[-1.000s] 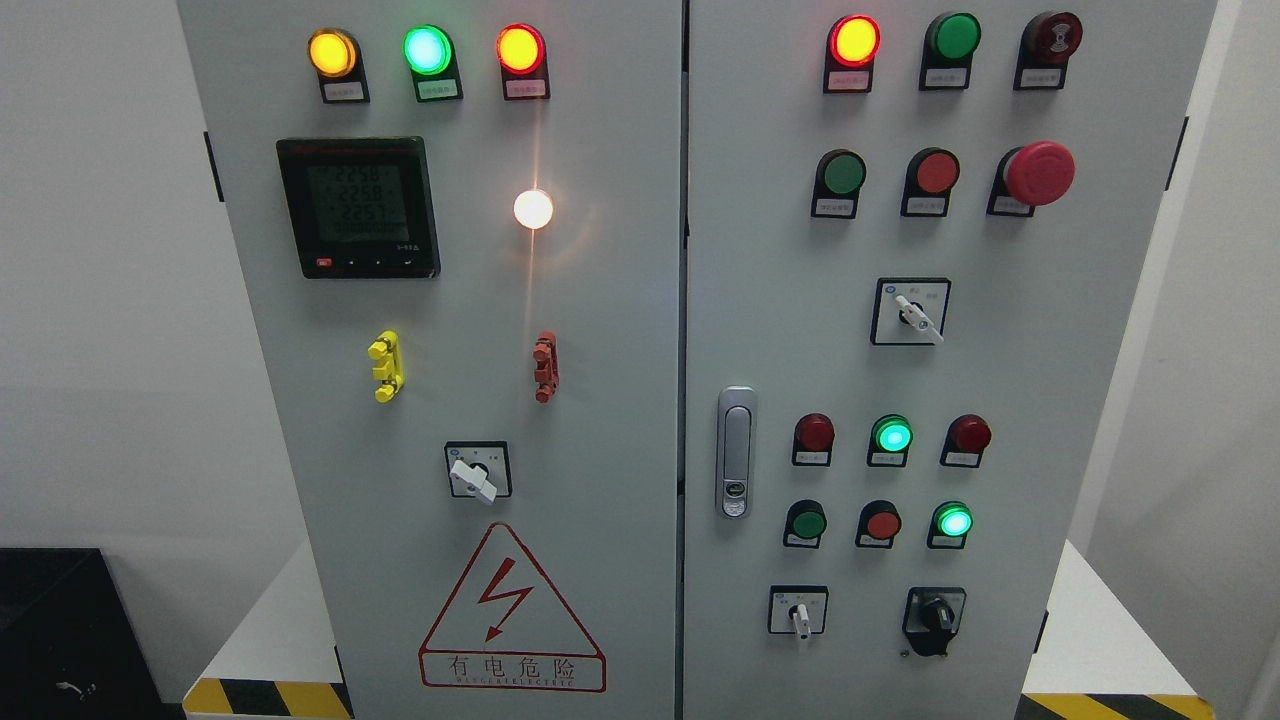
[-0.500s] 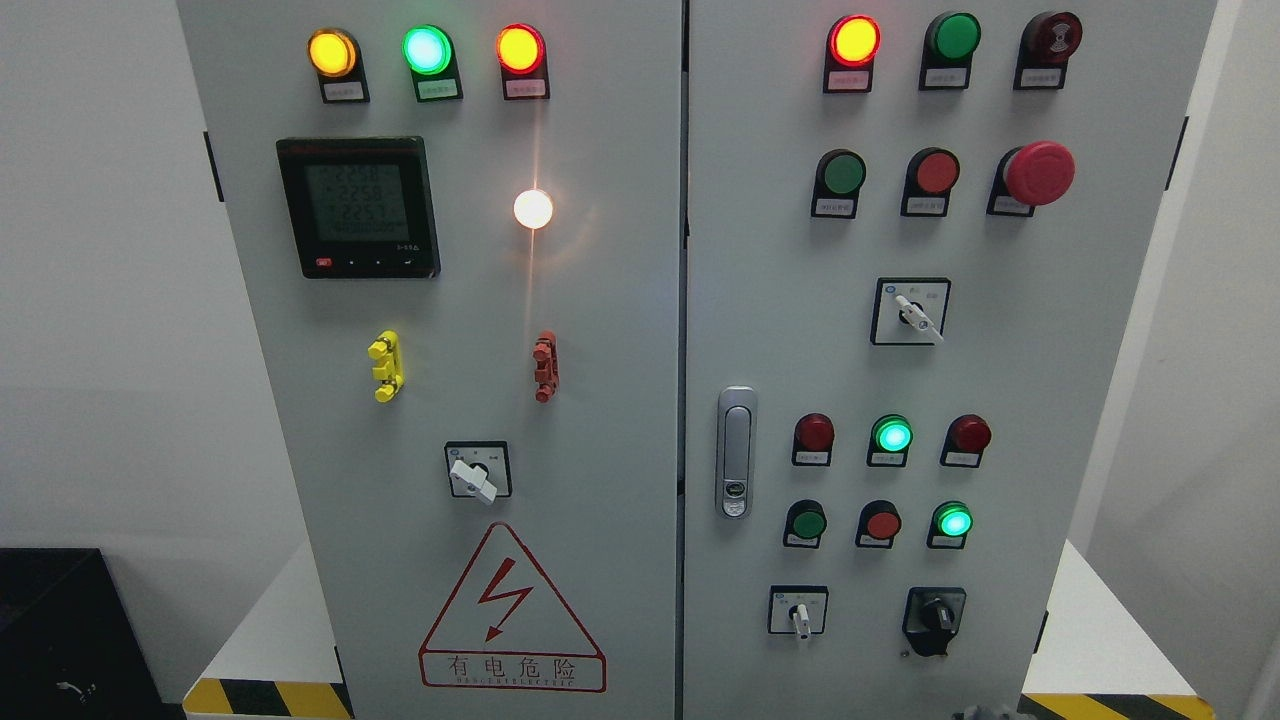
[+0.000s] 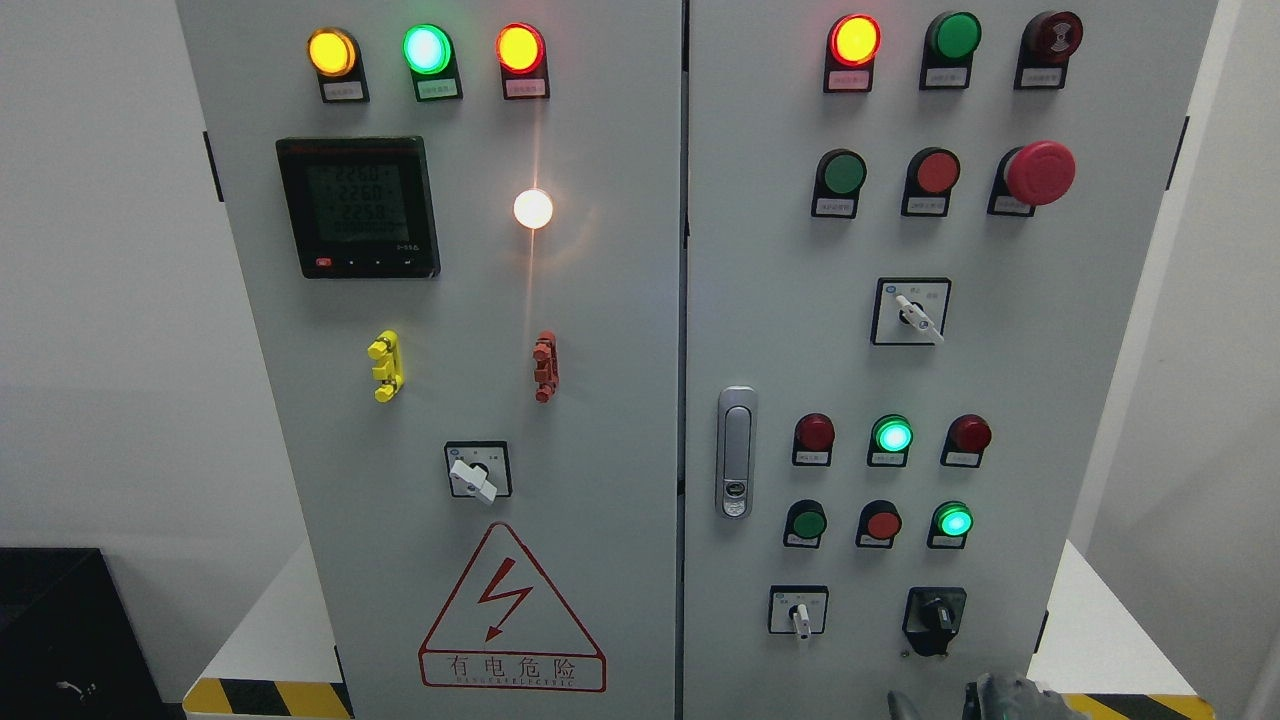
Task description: Flip black knob to close circuit
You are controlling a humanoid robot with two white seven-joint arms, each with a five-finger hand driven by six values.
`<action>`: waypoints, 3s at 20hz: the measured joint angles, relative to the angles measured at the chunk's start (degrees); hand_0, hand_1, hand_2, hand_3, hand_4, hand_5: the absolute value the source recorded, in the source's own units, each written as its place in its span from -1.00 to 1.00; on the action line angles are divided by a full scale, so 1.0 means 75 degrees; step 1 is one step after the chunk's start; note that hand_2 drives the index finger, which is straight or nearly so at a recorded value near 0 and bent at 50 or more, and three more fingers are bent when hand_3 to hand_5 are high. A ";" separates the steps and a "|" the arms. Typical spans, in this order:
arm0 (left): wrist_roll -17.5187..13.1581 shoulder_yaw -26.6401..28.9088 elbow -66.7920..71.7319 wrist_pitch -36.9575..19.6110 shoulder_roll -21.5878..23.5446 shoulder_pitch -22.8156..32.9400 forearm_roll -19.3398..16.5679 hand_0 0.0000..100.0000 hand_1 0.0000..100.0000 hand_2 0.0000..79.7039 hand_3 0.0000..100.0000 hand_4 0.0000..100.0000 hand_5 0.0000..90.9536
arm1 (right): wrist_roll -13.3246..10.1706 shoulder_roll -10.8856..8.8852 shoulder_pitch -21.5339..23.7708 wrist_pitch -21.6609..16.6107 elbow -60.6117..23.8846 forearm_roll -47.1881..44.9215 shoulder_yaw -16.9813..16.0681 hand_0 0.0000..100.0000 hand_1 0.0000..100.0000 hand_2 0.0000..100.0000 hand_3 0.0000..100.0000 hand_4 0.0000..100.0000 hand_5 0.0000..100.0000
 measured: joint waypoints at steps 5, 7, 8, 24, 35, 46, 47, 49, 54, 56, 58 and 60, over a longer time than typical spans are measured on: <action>0.0000 0.0000 0.0000 0.0000 0.0000 0.0000 0.0000 -0.76 0.11 -1.00 -1.00 -1.00 -1.00 | 0.0183 -0.0096 -0.0230 0.0021 0.0040 0.0044 -0.0047 -1.00 -1.00 0.71 1.00 0.77 0.84; 0.0000 0.0000 0.0000 0.0000 0.0000 0.0000 0.0000 -0.76 0.11 -1.00 -1.00 -1.00 -1.00 | 0.0253 -0.0126 -0.0315 0.0022 0.0064 0.0069 -0.0070 -1.00 -1.00 0.71 1.00 0.77 0.84; 0.0000 0.0000 0.0000 0.0000 0.0000 0.0000 0.0000 -0.76 0.11 -1.00 -1.00 -1.00 -1.00 | 0.0263 -0.0137 -0.0353 0.0022 0.0075 0.0081 -0.0081 -1.00 -1.00 0.71 1.00 0.77 0.84; 0.0000 -0.0001 0.0000 0.0000 0.0000 0.0000 0.0000 -0.76 0.11 -1.00 -1.00 -1.00 -1.00 | 0.0408 -0.0237 -0.0690 0.0023 0.0242 0.0209 -0.0224 -1.00 -1.00 0.71 1.00 0.77 0.84; 0.0000 0.0000 0.0000 0.0000 0.0000 0.0000 0.0000 -0.76 0.11 -1.00 -1.00 -1.00 -1.00 | 0.0420 -0.0254 -0.0713 -0.0032 0.0288 0.0224 -0.0367 -1.00 -1.00 0.70 1.00 0.77 0.83; 0.0000 0.0000 0.0000 0.0000 0.0000 0.0000 0.0000 -0.76 0.11 -1.00 -1.00 -1.00 -1.00 | 0.0429 -0.0261 -0.0724 -0.0049 0.0315 0.0221 -0.0563 -1.00 -1.00 0.70 1.00 0.76 0.83; 0.0000 0.0000 0.0000 0.0000 0.0000 0.0000 0.0000 -0.76 0.11 -1.00 -1.00 -1.00 -1.00 | 0.0433 -0.0262 -0.0727 -0.0048 0.0316 0.0220 -0.0576 -1.00 -1.00 0.70 1.00 0.76 0.83; 0.0000 0.0000 0.0000 0.0000 0.0000 0.0000 0.0000 -0.76 0.11 -1.00 -1.00 -1.00 -1.00 | 0.0440 -0.0262 -0.0737 -0.0050 0.0318 0.0220 -0.0599 -1.00 -1.00 0.69 1.00 0.76 0.83; 0.0000 0.0001 0.0000 0.0000 0.0000 0.0000 0.0000 -0.76 0.11 -1.00 -1.00 -1.00 -1.00 | 0.0463 -0.0263 -0.0776 -0.0051 0.0321 0.0213 -0.0652 -1.00 -1.00 0.69 1.00 0.76 0.83; 0.0000 0.0001 0.0000 0.0000 0.0000 0.0000 0.0000 -0.76 0.11 -1.00 -1.00 -1.00 -1.00 | 0.0472 -0.0263 -0.0794 -0.0051 0.0324 0.0210 -0.0669 -1.00 -1.00 0.70 1.00 0.76 0.83; 0.0000 0.0001 0.0000 0.0000 0.0000 0.0000 0.0000 -0.76 0.11 -1.00 -1.00 -1.00 -1.00 | 0.0473 -0.0263 -0.0810 -0.0051 0.0327 0.0209 -0.0689 -1.00 -1.00 0.69 1.00 0.76 0.83; 0.0000 0.0000 0.0000 0.0000 0.0000 0.0000 0.0000 -0.76 0.11 -1.00 -1.00 -1.00 -1.00 | 0.0475 -0.0263 -0.0829 -0.0052 0.0328 0.0208 -0.0709 -1.00 -1.00 0.69 1.00 0.76 0.83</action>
